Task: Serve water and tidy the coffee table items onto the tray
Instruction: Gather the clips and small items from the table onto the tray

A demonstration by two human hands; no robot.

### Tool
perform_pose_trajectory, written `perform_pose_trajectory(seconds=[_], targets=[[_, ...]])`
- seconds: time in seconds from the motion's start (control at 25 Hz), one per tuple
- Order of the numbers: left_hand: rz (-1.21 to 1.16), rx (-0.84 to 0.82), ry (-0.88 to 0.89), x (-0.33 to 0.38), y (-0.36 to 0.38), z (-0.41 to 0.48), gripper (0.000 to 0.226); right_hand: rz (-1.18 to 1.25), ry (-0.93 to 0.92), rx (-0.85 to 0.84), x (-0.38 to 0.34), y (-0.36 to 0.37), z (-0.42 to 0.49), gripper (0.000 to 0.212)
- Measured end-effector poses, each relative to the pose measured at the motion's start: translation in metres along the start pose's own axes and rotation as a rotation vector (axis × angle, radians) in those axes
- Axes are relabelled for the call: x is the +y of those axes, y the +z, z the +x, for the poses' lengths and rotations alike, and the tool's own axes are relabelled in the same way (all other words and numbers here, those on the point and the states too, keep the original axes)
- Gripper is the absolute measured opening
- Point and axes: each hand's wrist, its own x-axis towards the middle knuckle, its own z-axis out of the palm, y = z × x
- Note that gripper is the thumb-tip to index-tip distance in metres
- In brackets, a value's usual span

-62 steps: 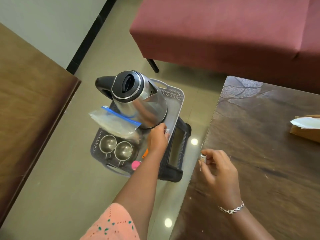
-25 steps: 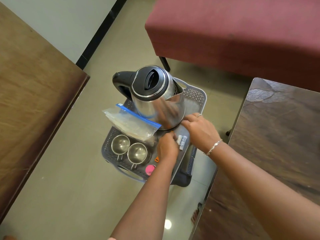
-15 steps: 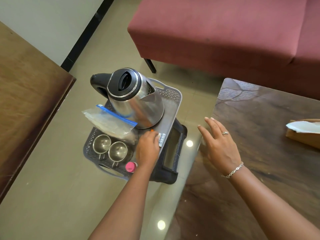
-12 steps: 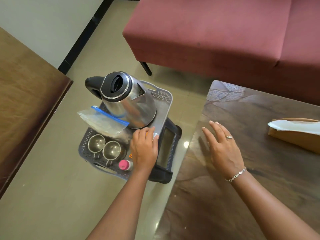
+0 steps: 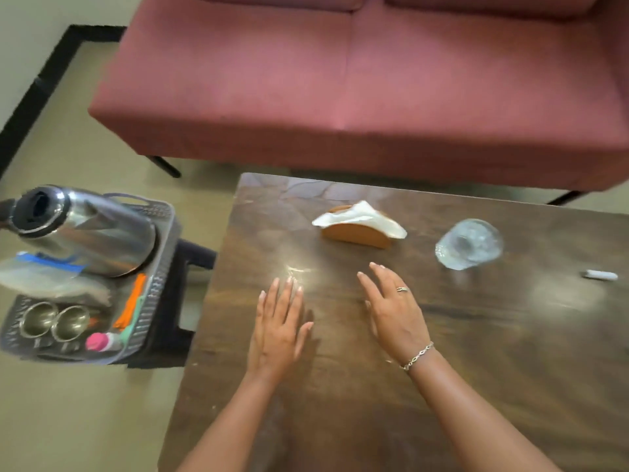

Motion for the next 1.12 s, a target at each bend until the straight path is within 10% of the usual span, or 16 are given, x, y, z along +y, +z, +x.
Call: perform_pose_trajectory(seconds=[0.64, 0.92, 1.12], targets=[[0.055, -0.127, 0.529, 0.283, 0.007, 0.067, 0.065, 0.191, 0.647, 0.181, 0.223, -0.097, -0.161, 0.031], [0.141, -0.085, 0.752, 0.345, 0.038, 0.084, 0.059, 0.287, 1.323, 0.292, 0.341, -0.088, -0.229, 0.014], [0.179, -0.052, 0.817, 0.353, 0.057, 0.083, 0.059, 0.312, 1.397, 0.210, 0.393, -0.068, -0.217, 0.020]])
